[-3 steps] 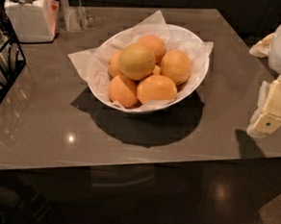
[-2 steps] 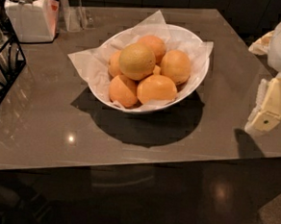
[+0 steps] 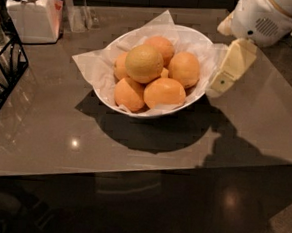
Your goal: Pick orange from white bowl
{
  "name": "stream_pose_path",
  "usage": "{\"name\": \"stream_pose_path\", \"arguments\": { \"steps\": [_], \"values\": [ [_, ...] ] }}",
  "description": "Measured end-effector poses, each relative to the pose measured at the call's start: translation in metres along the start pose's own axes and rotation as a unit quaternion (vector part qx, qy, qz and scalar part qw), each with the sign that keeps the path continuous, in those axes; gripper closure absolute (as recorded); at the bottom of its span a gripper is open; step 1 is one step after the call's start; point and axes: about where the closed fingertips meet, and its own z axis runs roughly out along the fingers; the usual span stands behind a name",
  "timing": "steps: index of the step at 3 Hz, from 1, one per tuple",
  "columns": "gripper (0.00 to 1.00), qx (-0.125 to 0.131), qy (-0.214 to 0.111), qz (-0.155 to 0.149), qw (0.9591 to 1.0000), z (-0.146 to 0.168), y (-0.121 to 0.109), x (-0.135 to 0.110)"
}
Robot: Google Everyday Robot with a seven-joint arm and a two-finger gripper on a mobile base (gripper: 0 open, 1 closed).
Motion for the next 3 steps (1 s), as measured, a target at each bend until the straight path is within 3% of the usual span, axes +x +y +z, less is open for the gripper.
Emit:
{"name": "stream_pose_path", "arguments": {
  "steps": [1, 3],
  "values": [
    [0.00, -0.009, -0.035, -0.011, 0.9993, 0.0145, -0.0291, -0.0500],
    [0.00, -0.002, -0.050, -0.012, 0.9987, 0.0124, -0.0326, -0.0583]
  ]
}}
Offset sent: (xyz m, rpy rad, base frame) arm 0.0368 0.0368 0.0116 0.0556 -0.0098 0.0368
